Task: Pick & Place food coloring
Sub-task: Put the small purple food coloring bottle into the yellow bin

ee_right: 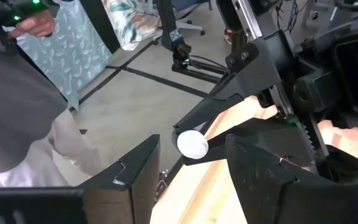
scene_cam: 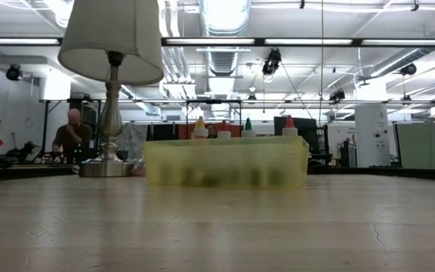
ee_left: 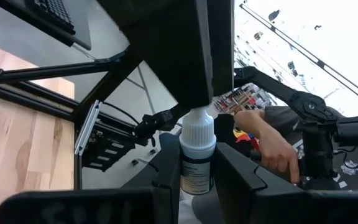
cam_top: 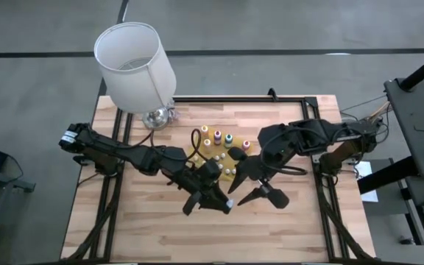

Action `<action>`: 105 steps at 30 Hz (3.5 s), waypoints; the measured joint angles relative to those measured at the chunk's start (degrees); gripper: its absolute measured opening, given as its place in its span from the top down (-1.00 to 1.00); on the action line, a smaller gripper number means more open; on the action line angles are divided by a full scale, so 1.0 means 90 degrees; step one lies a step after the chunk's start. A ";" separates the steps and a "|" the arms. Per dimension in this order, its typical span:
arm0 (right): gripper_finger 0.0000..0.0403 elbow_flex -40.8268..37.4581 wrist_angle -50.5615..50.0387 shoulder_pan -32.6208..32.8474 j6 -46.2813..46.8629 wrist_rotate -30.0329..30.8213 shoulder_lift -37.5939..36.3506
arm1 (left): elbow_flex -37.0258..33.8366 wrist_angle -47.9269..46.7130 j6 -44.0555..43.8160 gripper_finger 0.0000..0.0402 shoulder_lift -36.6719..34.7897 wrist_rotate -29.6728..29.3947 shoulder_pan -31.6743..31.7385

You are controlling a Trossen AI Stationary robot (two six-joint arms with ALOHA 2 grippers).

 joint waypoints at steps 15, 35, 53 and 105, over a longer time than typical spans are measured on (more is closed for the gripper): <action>0.14 -0.0136 0.0046 -0.0012 -0.0066 0.0037 0.0000 | 0.0000 0.0066 0.0057 0.72 0.0002 -0.0089 0.0093; 0.31 -0.0151 0.0043 -0.0012 -0.0117 0.0041 0.0000 | 0.0000 0.0189 0.0115 0.72 0.0002 -0.0141 0.0160; 0.67 -0.0213 0.0051 -0.0046 -0.0163 0.0028 -0.0007 | 0.0000 0.0172 0.0131 0.72 0.0002 -0.0117 0.0168; 0.68 -0.0268 -0.1639 -0.0151 0.0016 0.0955 -0.0010 | -0.0030 -0.4776 0.0017 0.11 -0.0148 -0.1299 0.0187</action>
